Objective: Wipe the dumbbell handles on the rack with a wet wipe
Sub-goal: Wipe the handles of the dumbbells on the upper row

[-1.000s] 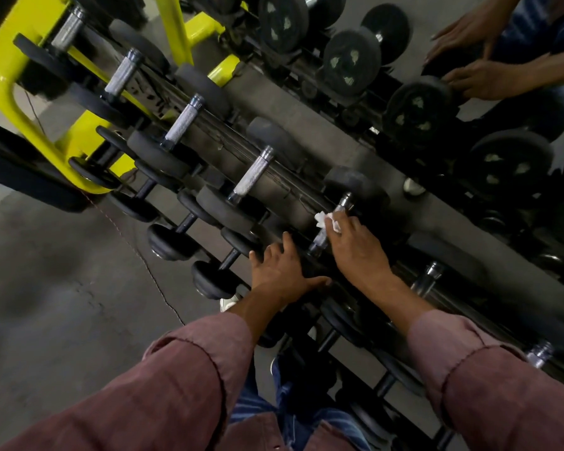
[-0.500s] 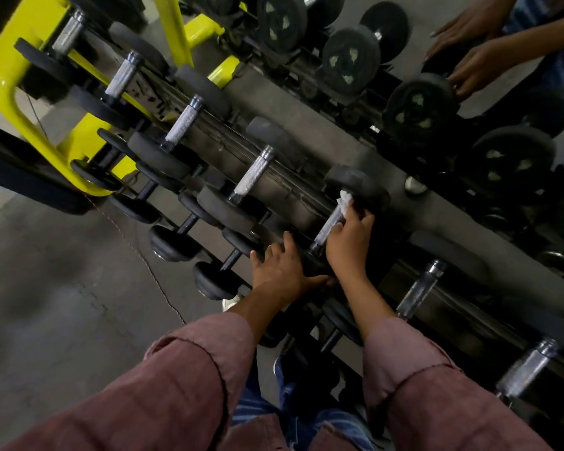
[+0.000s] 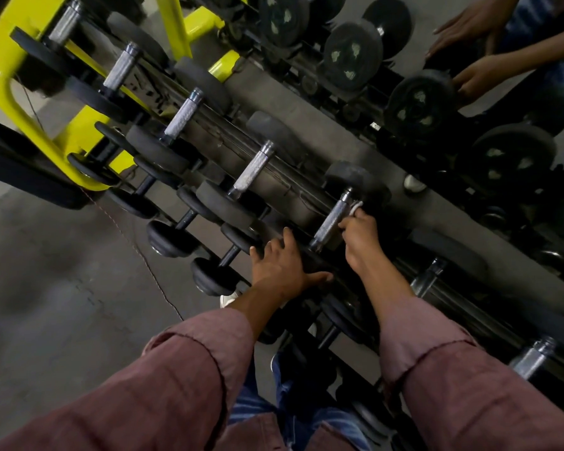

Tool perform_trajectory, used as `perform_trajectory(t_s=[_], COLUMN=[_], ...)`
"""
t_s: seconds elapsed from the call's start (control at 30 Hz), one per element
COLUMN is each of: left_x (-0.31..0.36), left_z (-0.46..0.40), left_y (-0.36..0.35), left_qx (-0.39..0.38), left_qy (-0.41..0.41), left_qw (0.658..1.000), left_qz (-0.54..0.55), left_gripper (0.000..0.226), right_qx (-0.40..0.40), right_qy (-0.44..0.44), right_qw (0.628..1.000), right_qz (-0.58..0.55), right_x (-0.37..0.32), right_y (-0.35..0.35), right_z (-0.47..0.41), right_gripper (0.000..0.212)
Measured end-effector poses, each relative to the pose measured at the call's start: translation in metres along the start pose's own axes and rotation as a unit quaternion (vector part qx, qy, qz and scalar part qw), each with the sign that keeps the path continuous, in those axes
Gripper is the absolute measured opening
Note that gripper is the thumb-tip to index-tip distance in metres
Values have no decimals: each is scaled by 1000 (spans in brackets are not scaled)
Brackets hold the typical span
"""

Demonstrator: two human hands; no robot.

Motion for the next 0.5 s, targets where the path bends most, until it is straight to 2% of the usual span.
perform_trajectory(t_s=[0.23,0.3,0.43,0.5], left_x=[-1,-1,0,0], left_z=[-2,-1,-2,-1], left_y=[-1,-1,-1,-1], left_qx=[0,-1,-3,-3], left_qy=[0,-2,1,2], left_qw=[1000,1000,1000,1000], left_qz=[-3,-3,-7,-6], left_gripper=[140,140,140,141], right_qx=[-130,-120,-59,-58], right_qy=[-69,-54,2,2], right_qw=[985,989,995,995], right_qz=[93,62,-81,-84], right_x=[34,29,9,10], right_y=[-10,-8,2,1], right_z=[18,14,2,-1], right_gripper=[37,37,41,44])
Point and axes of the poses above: each hand's wrist, its own z-axis away from the middle knuckle, its own y-axis out of the back of the hand, x = y × z, the point moved 8 cm from there along -z, towards the middle knuckle, and after that the axes turned 14 degrees about -x, right-handed, at the moved point
